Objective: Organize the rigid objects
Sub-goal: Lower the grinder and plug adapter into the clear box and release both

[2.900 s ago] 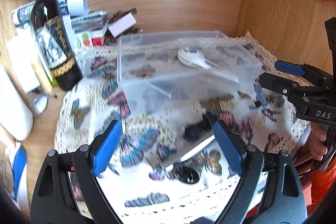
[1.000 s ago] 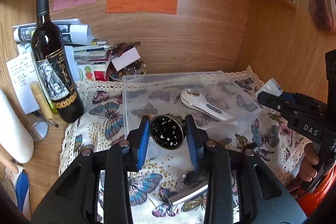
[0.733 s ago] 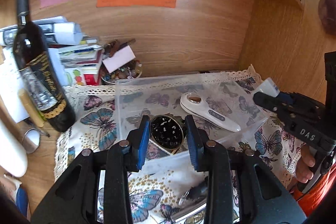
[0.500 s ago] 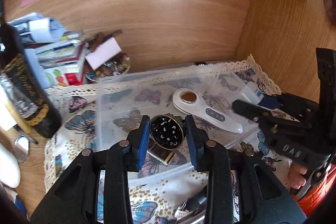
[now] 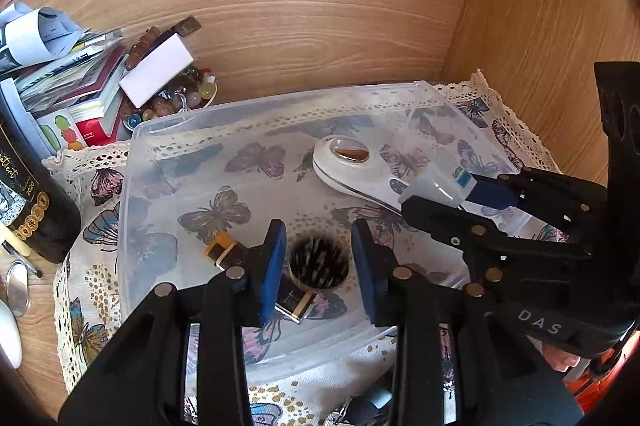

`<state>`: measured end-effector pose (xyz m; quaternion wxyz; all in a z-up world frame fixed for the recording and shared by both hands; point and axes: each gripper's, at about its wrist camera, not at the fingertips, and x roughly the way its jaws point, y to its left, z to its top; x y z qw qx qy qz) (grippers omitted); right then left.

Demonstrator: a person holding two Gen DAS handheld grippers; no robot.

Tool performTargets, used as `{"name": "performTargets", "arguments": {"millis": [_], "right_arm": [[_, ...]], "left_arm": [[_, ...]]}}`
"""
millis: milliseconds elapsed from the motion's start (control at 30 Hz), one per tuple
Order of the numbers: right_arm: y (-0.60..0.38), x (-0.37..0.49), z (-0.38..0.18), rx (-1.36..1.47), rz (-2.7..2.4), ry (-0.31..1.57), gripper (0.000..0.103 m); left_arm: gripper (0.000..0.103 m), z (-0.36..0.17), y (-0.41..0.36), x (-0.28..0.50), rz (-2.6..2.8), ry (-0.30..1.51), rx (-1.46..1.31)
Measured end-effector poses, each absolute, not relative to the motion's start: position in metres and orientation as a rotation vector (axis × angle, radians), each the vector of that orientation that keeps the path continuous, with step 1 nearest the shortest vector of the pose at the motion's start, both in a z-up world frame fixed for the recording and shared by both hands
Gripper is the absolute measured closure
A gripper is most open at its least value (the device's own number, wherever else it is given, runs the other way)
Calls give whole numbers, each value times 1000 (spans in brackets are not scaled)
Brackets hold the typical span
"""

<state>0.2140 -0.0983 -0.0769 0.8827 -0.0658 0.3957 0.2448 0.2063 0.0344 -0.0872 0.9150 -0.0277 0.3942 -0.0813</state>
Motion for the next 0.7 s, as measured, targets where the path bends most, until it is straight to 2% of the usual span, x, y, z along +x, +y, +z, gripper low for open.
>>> {"name": "performTargets", "arguments": {"millis": [167, 267, 433, 500, 700], "right_arm": [[-99, 209, -73, -147, 504, 815, 68], [-102, 203, -67, -146, 497, 796, 64], [-112, 190, -52, -135, 475, 742, 54], [-118, 183, -45, -130, 464, 715, 44], [-136, 165, -28, -111, 435, 660, 31]], "left_arm": [[67, -83, 34, 202, -162, 804, -52], [59, -78, 34, 196, -155, 786, -48], [37, -64, 36, 181, -135, 740, -53], [33, -58, 37, 175, -123, 719, -55], [13, -41, 44, 152, -89, 665, -70]]}}
